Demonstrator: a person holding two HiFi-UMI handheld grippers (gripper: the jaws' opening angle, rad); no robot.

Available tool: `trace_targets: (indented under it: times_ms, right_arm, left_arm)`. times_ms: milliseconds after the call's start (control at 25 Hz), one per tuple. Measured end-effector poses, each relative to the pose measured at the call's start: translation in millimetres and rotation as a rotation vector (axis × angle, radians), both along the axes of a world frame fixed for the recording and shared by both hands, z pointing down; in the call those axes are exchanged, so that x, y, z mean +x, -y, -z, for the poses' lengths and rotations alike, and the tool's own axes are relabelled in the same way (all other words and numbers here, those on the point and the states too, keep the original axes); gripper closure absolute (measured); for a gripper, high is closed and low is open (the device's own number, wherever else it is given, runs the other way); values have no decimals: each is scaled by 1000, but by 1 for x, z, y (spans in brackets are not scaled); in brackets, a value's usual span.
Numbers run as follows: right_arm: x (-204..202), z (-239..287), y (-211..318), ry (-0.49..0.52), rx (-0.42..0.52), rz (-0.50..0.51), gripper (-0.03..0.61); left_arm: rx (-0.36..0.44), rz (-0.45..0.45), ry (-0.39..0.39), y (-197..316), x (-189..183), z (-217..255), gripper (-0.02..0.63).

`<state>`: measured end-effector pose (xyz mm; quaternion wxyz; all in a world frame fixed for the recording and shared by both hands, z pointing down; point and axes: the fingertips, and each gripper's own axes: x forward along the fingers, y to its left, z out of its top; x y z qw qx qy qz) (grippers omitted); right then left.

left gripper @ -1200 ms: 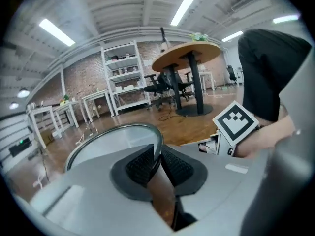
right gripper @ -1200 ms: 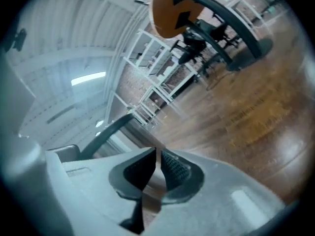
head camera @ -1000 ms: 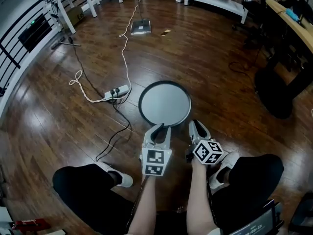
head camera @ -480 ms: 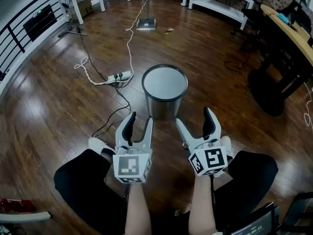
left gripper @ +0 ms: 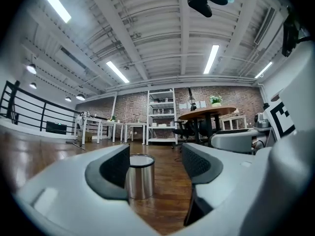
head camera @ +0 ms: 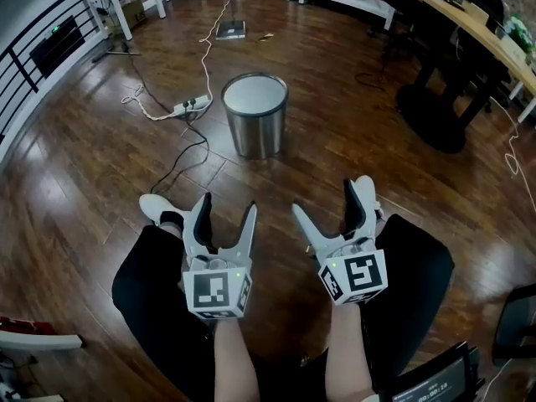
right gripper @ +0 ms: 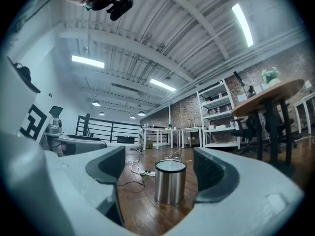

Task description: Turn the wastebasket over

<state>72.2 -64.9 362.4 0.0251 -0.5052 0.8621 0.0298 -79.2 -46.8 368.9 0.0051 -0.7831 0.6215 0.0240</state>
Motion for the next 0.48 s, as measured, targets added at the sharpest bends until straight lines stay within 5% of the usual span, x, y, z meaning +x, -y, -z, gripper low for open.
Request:
trace_targets:
  times_ms: [480]
  right_arm:
    - [46,8,-153,-7,20,-39,166]
  left_arm:
    - [45,28,37,-163,25,13,275]
